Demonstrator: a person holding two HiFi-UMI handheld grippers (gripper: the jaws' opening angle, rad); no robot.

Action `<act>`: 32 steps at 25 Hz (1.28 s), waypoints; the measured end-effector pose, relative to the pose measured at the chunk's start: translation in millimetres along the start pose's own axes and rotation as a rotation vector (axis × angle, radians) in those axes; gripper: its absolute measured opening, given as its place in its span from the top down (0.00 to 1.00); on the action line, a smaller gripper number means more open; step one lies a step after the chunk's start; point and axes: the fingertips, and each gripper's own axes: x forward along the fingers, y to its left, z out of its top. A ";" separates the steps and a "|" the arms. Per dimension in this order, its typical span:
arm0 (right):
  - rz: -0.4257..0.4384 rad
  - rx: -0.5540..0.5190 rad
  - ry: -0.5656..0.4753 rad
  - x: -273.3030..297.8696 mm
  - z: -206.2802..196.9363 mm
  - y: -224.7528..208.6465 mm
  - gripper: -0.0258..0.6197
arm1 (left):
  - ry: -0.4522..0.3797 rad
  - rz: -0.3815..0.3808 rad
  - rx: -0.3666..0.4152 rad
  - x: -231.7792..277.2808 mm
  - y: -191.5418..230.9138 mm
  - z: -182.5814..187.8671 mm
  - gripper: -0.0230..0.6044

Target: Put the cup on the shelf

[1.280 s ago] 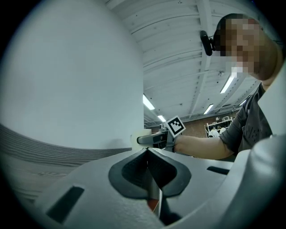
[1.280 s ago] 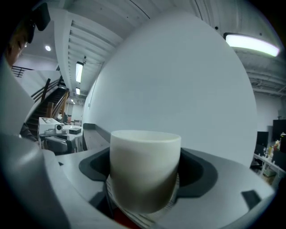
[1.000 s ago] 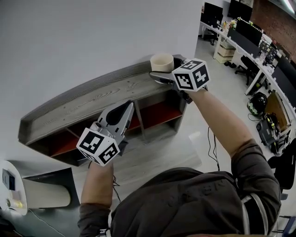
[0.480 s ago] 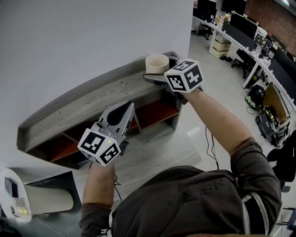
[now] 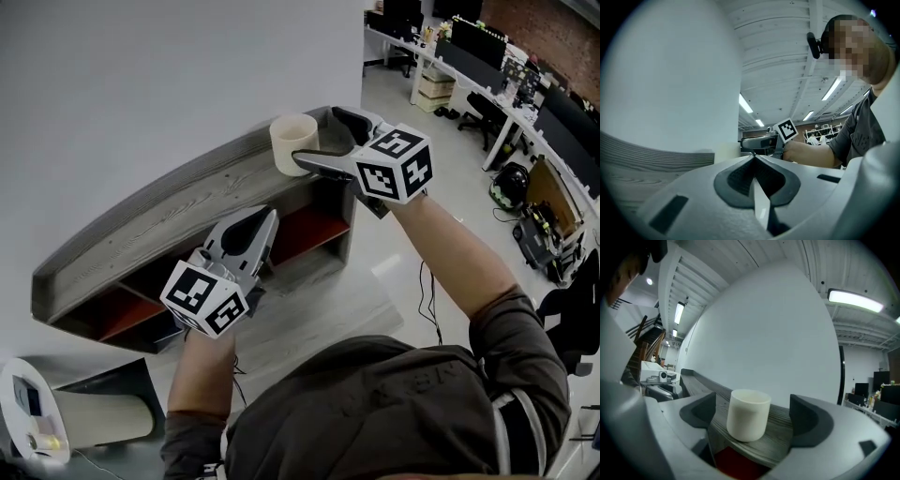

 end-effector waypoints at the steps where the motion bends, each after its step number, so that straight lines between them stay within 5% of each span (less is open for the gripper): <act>1: 0.000 0.009 -0.008 -10.2 1.8 -1.6 0.21 | 0.001 -0.014 0.000 4.9 -4.9 0.1 0.97; 8: -0.065 0.045 -0.054 -94.1 -2.2 -30.0 0.30 | 0.014 -0.145 -0.015 58.5 -43.3 -9.6 0.97; 18: -0.314 0.089 -0.051 -271.2 -37.3 -73.5 0.49 | 0.005 -0.438 -0.047 159.4 -148.6 -19.6 0.97; 32: -0.777 0.177 -0.001 -597.8 -117.7 -44.4 0.87 | -0.006 -0.896 -0.085 266.0 -419.1 -51.2 0.97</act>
